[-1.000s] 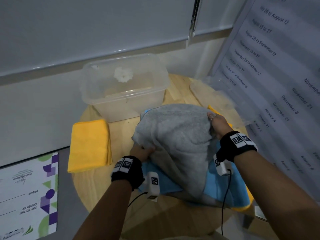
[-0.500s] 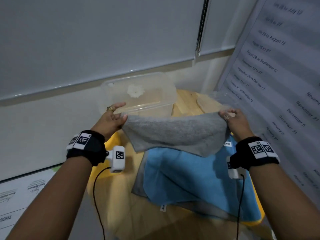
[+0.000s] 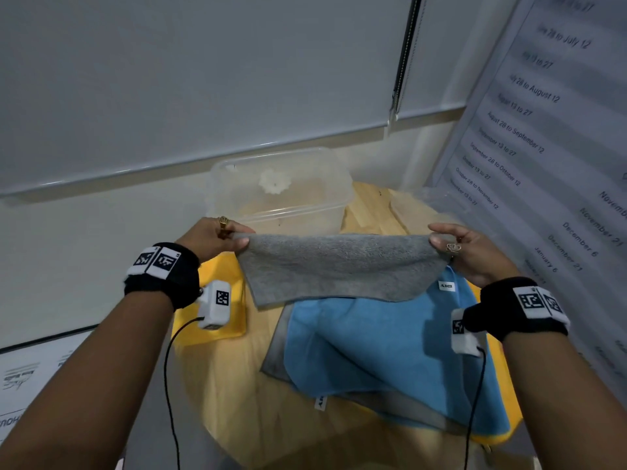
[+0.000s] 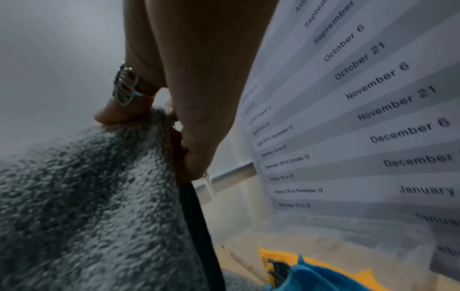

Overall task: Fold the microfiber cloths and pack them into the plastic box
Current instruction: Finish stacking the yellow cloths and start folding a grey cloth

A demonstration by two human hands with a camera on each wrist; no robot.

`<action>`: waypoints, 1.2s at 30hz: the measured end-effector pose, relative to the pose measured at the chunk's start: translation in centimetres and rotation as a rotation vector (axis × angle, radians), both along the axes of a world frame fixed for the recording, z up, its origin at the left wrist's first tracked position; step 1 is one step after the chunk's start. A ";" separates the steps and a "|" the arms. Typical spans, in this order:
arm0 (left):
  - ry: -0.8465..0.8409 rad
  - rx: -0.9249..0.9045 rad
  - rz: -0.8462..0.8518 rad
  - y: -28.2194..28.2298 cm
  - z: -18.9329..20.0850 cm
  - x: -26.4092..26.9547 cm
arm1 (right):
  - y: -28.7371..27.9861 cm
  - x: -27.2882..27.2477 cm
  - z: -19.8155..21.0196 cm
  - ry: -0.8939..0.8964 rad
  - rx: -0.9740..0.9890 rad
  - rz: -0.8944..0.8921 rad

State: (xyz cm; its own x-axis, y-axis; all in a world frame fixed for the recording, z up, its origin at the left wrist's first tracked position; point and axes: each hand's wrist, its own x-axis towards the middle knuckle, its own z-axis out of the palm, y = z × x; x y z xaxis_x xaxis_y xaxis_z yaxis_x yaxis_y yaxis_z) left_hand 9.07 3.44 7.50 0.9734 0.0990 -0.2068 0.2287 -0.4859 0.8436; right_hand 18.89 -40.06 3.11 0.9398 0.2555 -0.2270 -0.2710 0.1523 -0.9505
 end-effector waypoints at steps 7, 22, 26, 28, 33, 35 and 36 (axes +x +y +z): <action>-0.116 0.467 0.058 0.1 0.6 2.2 | 2.1 0.2 2.7 -0.335 -0.489 -0.138; -0.147 -0.113 0.433 -6.3 -10.8 -7.1 | -0.5 -11.5 -7.3 0.128 -0.196 -0.512; 0.099 -0.069 0.431 -6.9 -15.4 -10.2 | -0.8 -13.9 -12.0 0.431 -0.238 -0.574; 0.125 -0.016 0.414 -6.8 -16.3 -11.0 | -0.8 -14.1 -12.2 0.439 -0.296 -0.589; 0.119 -0.025 0.389 -6.7 -17.3 -11.7 | -1.6 -13.8 -11.5 0.334 -0.464 -0.581; 0.124 -0.026 0.380 -6.8 -17.7 -12.1 | -2.4 -14.0 -11.9 0.296 -0.593 -0.537; 0.160 -0.021 0.365 -7.0 -17.9 -12.4 | -2.6 -14.2 -12.1 0.273 -0.690 -0.493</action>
